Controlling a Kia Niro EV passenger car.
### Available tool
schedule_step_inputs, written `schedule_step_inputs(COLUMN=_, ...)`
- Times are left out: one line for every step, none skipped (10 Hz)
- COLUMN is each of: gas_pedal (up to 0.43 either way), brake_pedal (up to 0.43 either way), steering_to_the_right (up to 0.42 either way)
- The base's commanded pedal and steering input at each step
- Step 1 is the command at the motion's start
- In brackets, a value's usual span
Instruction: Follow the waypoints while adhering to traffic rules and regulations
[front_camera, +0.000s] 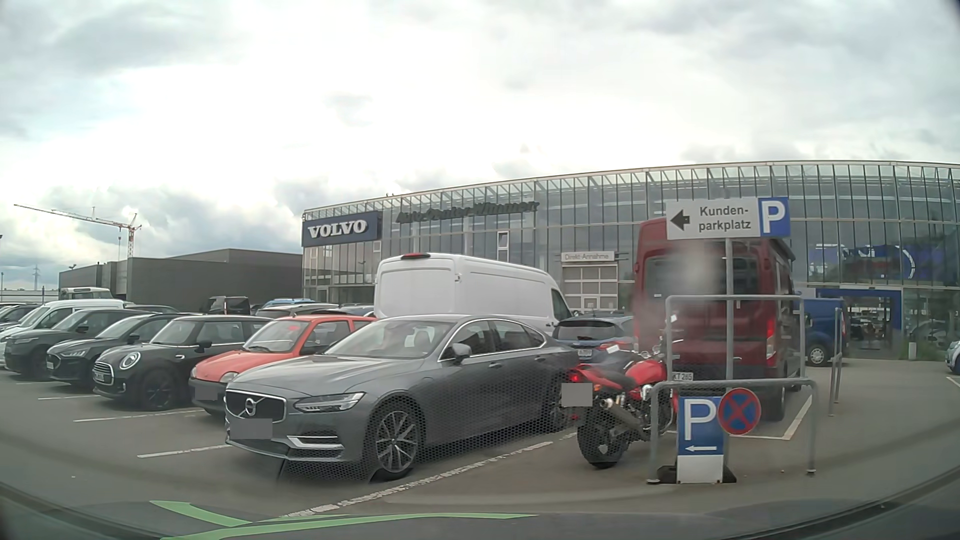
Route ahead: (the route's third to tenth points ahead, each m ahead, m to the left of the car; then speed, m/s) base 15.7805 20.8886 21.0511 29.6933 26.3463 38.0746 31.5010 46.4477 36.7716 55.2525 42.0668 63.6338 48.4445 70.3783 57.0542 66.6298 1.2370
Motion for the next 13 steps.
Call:
schedule_step_inputs(gas_pedal=0.047, brake_pedal=0.000, steering_to_the_right=-0.926)
schedule_step_inputs(gas_pedal=0.047, brake_pedal=0.000, steering_to_the_right=-0.925)
schedule_step_inputs(gas_pedal=0.000, brake_pedal=0.000, steering_to_the_right=-0.924)
schedule_step_inputs(gas_pedal=0.000, brake_pedal=0.000, steering_to_the_right=-0.922)
schedule_step_inputs(gas_pedal=0.000, brake_pedal=0.000, steering_to_the_right=-0.918)
schedule_step_inputs(gas_pedal=0.000, brake_pedal=0.000, steering_to_the_right=-0.913)
schedule_step_inputs(gas_pedal=0.000, brake_pedal=0.000, steering_to_the_right=-0.902)
schedule_step_inputs(gas_pedal=0.000, brake_pedal=0.000, steering_to_the_right=-0.892)
schedule_step_inputs(gas_pedal=0.000, brake_pedal=0.000, steering_to_the_right=-0.883)
schedule_step_inputs(gas_pedal=0.000, brake_pedal=0.000, steering_to_the_right=-0.869)
schedule_step_inputs(gas_pedal=0.000, brake_pedal=0.000, steering_to_the_right=-0.855)
schedule_step_inputs(gas_pedal=0.000, brake_pedal=0.000, steering_to_the_right=-0.840)
schedule_step_inputs(gas_pedal=0.000, brake_pedal=0.000, steering_to_the_right=-0.804)
